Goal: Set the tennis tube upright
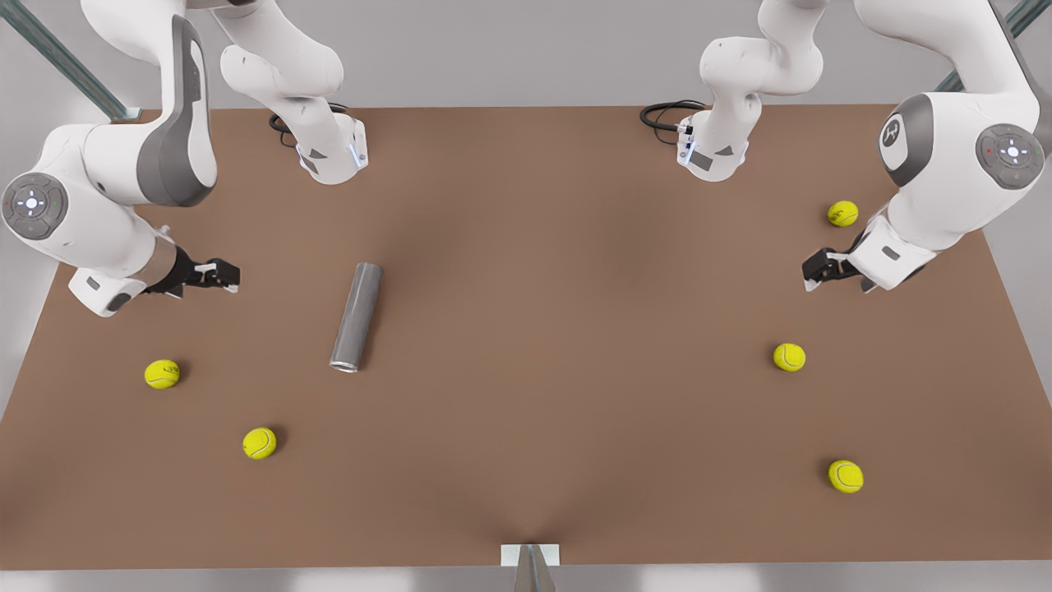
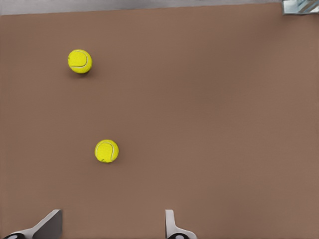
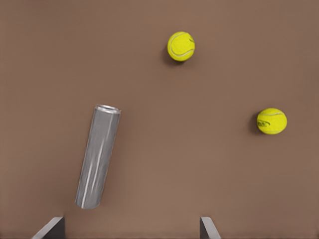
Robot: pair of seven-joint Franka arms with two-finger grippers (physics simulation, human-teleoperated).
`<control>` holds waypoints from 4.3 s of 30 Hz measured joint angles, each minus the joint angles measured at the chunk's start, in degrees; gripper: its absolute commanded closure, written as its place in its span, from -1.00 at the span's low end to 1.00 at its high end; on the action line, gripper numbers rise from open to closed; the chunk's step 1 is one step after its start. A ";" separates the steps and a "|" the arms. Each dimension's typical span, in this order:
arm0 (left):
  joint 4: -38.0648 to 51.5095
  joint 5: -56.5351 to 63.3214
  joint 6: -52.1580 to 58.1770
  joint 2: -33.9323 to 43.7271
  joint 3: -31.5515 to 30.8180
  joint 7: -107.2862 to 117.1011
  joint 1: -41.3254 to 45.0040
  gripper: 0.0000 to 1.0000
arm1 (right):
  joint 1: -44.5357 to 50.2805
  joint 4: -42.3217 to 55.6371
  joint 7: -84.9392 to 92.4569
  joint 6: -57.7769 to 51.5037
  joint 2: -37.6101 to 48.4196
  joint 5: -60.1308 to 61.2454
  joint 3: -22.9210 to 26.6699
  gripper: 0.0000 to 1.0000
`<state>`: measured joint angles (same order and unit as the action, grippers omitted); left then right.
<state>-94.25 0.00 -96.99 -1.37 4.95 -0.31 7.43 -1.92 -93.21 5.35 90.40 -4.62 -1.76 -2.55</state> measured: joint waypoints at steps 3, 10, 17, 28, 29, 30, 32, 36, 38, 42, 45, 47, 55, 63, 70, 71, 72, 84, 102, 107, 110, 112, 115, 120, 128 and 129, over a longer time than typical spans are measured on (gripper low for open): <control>-0.02 0.03 -0.58 -0.04 0.00 -0.49 0.01 -1.00 | -0.23 -2.46 0.05 -0.14 -0.13 0.50 -0.05 -1.00; -0.01 0.16 -1.34 -3.90 0.06 -1.38 0.07 -1.00 | 6.85 -25.54 -6.27 14.12 -4.51 4.67 -7.21 -1.00; -0.01 0.08 -1.54 -4.59 0.12 -1.95 1.30 -1.00 | 7.56 -34.01 -17.21 28.26 -8.43 4.83 -7.54 -1.00; -0.04 0.05 -0.57 -3.89 0.31 -2.51 1.83 -1.00 | 5.90 -34.09 -33.52 36.63 -10.95 4.80 -7.36 -1.00; -0.06 0.05 -0.47 -3.94 0.31 -2.55 1.84 -1.00 | 5.32 -34.13 -34.22 37.21 -11.33 4.73 -7.32 -1.00; -0.11 0.05 -0.37 -4.03 0.31 -2.58 1.85 -1.00 | 4.93 -34.15 -34.83 37.71 -11.84 4.68 -7.31 -1.00; -0.16 0.05 -0.19 -4.11 0.30 -2.64 1.91 -1.00 | 4.78 -33.98 -35.96 38.52 -12.81 4.61 -7.33 -1.00; -0.18 0.05 0.09 -4.13 0.30 -2.75 2.01 -1.00 | 5.31 -33.83 -37.88 40.02 -13.94 4.56 -7.37 -1.00; -0.18 0.05 0.33 -4.13 0.30 -2.79 2.01 -1.00 | 5.89 -33.82 -38.69 40.52 -14.56 4.58 -7.38 -1.00; -0.18 0.05 0.75 -4.13 0.30 -2.86 1.97 -1.00 | 6.20 -34.01 -40.06 41.61 -16.42 4.59 -7.38 -1.00; -0.24 0.05 1.00 -4.36 0.31 -2.90 1.91 -1.00 | 6.21 -34.12 -40.58 42.30 -17.22 4.60 -7.38 -1.00; -0.26 0.05 1.13 -4.55 0.31 -2.92 1.88 -1.00 | 6.22 -34.14 -40.54 42.60 -17.65 4.60 -7.37 -1.00; -0.26 0.05 1.36 -4.71 0.31 -2.98 1.89 -1.00 | 6.14 -34.02 -39.43 43.48 -19.40 4.51 -7.08 -1.00; -0.26 0.05 1.42 -5.09 0.31 -2.96 1.97 -1.00 | 5.93 -34.08 -37.73 44.20 -19.58 5.10 -6.97 -0.19; -0.26 0.05 1.60 -5.02 0.31 -2.94 1.98 -1.00 | 6.07 -33.06 -35.78 44.15 -19.50 5.40 -6.97 -0.25; -0.26 0.05 1.64 -5.02 0.31 -2.93 1.98 -1.00 | 6.17 -31.90 -35.40 43.71 -19.46 5.40 -6.97 -0.25; -0.26 0.05 1.67 -5.02 0.31 -2.93 1.98 -1.00 | 6.33 -30.54 -34.92 43.06 -19.43 5.40 -6.99 -0.25; -0.26 0.05 2.00 -5.03 0.31 -2.91 1.98 -1.00 | 42.84 2.48 -19.76 29.96 -32.62 5.28 6.32 -0.25; -0.26 0.05 2.21 -5.43 0.31 -2.93 1.88 -1.00 | 59.72 14.81 19.65 33.07 -46.05 0.60 15.98 -0.34; -0.26 0.05 2.39 -5.45 0.31 -2.94 1.89 -1.00 | 60.58 14.78 25.11 34.60 -47.38 0.53 15.88 -1.00; -0.26 0.05 2.54 -5.39 0.31 -2.95 1.89 -1.00 | 60.70 14.84 27.54 35.11 -47.21 0.41 15.83 -1.00; -0.26 0.05 2.62 -5.37 0.31 -2.95 1.88 -1.00 | 60.65 14.84 29.02 35.22 -46.83 0.57 15.73 -1.00; -0.26 0.05 2.81 -5.31 0.31 -2.96 1.89 -1.00 | 60.18 14.84 31.01 33.88 -42.49 2.31 15.56 -1.00; -0.26 0.04 3.19 -5.31 0.31 -2.94 1.89 -1.00 | 51.56 15.40 33.20 23.46 -27.31 10.30 15.73 -1.00; -6.93 -35.28 -0.28 -23.87 1.58 -1.97 -0.10 -1.00 | 20.15 16.91 20.03 1.15 -14.34 5.76 10.19 -1.00; -9.77 -43.84 -4.25 -25.86 1.40 -2.48 3.67 -1.00 | 19.64 17.20 18.66 -0.55 -14.28 5.11 10.19 -1.00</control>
<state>-104.01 -43.84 -101.25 -27.23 6.35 -2.79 11.10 17.71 -76.00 24.02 89.85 -18.90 3.35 7.64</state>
